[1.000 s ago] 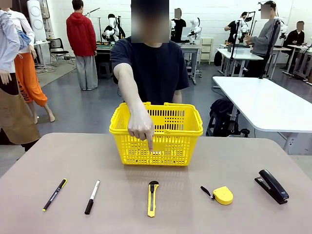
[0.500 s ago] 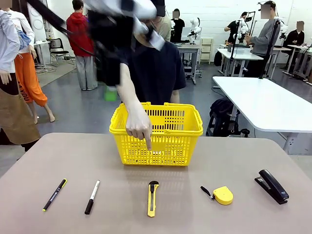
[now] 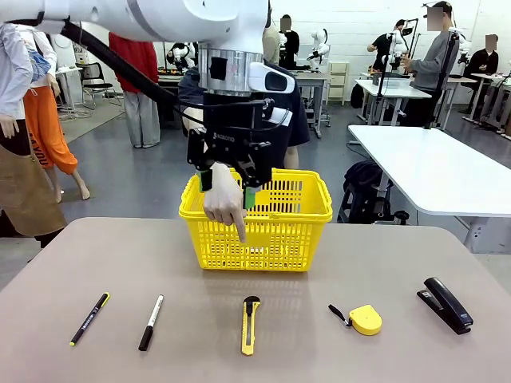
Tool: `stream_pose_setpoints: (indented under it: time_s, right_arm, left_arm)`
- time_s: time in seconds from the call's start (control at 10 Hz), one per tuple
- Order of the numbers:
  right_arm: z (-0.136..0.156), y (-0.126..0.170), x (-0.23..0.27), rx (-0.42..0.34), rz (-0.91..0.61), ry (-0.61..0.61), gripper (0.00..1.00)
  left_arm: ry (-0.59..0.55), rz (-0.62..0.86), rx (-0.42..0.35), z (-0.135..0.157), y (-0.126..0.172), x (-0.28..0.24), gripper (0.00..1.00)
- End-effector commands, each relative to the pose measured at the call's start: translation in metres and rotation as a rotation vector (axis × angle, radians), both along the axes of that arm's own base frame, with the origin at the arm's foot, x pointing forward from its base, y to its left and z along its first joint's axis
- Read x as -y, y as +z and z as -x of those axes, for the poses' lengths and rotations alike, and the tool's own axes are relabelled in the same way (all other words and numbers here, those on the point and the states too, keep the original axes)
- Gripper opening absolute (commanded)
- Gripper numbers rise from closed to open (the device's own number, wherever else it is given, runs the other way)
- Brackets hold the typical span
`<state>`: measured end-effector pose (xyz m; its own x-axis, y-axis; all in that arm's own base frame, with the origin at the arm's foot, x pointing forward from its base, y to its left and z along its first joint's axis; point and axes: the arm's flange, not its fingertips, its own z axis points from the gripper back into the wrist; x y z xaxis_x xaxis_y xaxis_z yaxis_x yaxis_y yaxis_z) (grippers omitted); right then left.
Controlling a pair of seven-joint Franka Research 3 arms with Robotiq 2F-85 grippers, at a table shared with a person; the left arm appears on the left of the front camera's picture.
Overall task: Place the items the person wants into the basket.
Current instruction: Pick up the item the person points to and place it in the Market Basket.
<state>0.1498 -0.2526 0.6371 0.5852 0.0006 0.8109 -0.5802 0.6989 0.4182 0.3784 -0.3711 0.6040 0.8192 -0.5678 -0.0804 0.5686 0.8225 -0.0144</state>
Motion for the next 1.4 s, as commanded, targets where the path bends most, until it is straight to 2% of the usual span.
stream_pose_setpoints:
  time_s: [0.0, 0.2, 0.3, 0.4, 0.5, 1.1, 1.2, 1.3]
  right_arm:
    - [-0.001, 0.002, -0.002, 0.023, -0.021, 0.016, 1.0]
    - [-0.001, 0.002, -0.002, 0.023, -0.021, 0.016, 1.0]
    - [-0.001, 0.002, -0.002, 0.023, -0.021, 0.016, 1.0]
    - [-0.001, 0.002, -0.002, 0.023, -0.021, 0.016, 1.0]
    - [-0.001, 0.002, -0.002, 0.023, -0.021, 0.016, 1.0]
    - [-0.001, 0.002, -0.002, 0.023, -0.021, 0.016, 1.0]
    - [-0.001, 0.002, -0.002, 0.023, -0.021, 0.016, 1.0]
    - [-0.001, 0.002, -0.002, 0.023, -0.021, 0.016, 1.0]
  left_arm:
    - [0.117, 0.038, 0.152, 0.033, -0.023, -0.006, 1.0]
    - [0.129, 0.057, 0.219, 0.043, -0.037, -0.006, 1.0]
    - [0.107, 0.088, 0.215, 0.048, -0.039, -0.009, 1.0]
    - [0.085, 0.122, 0.246, 0.052, -0.027, -0.015, 1.0]
    - [0.115, 0.075, 0.188, 0.036, -0.029, 0.001, 1.0]
    - [0.11, 0.08, 0.193, 0.036, -0.034, 0.001, 1.0]
    - [0.21, 0.058, 0.177, 0.058, -0.068, 0.009, 1.0]
    - [0.317, 0.038, 0.198, 0.072, -0.099, 0.014, 1.0]
